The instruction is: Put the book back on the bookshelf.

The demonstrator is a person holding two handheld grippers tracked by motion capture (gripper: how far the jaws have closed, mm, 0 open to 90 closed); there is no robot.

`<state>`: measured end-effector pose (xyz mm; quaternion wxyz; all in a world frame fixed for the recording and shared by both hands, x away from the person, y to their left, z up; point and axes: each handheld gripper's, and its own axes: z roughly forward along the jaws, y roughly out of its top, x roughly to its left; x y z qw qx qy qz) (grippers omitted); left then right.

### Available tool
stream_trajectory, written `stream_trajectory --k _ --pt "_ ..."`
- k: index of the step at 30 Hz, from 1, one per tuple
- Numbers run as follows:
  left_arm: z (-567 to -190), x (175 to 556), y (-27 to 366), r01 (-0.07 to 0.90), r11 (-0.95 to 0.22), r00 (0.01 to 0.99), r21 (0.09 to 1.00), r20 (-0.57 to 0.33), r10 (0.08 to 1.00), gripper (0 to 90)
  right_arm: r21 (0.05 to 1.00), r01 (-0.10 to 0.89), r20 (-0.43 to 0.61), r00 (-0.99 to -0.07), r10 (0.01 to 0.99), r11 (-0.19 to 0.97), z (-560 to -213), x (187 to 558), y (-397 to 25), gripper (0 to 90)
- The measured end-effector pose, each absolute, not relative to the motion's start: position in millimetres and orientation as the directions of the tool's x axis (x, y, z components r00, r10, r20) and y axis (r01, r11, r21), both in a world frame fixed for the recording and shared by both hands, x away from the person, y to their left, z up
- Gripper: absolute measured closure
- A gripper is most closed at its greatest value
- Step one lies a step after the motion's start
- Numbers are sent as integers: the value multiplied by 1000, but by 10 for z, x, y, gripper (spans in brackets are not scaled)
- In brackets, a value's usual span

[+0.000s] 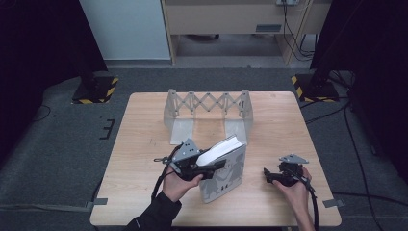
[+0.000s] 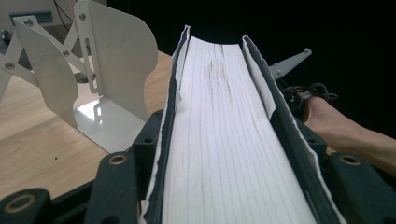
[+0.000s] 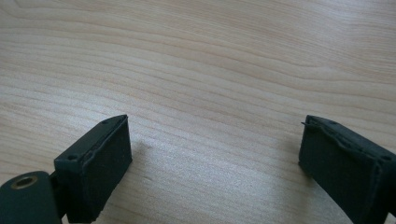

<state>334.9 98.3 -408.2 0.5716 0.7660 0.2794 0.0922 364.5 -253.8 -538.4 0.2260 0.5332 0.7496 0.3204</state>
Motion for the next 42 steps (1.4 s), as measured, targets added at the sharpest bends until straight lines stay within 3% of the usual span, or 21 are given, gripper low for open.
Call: stream_trajectory --k 13,26,42 --pt "-3905 3395 910 322 -302 833 897 -117 541 415 721 655 3 -330 944 227 -5385 3646 -2537 95" --pt "-3833 3432 916 377 -313 841 872 -181 509 464 720 656 4 -330 944 226 -5385 3646 -2534 91" --pt "-3828 3475 796 333 -369 841 868 -95 533 428 719 655 2 -334 943 230 -5385 3648 -2535 87"
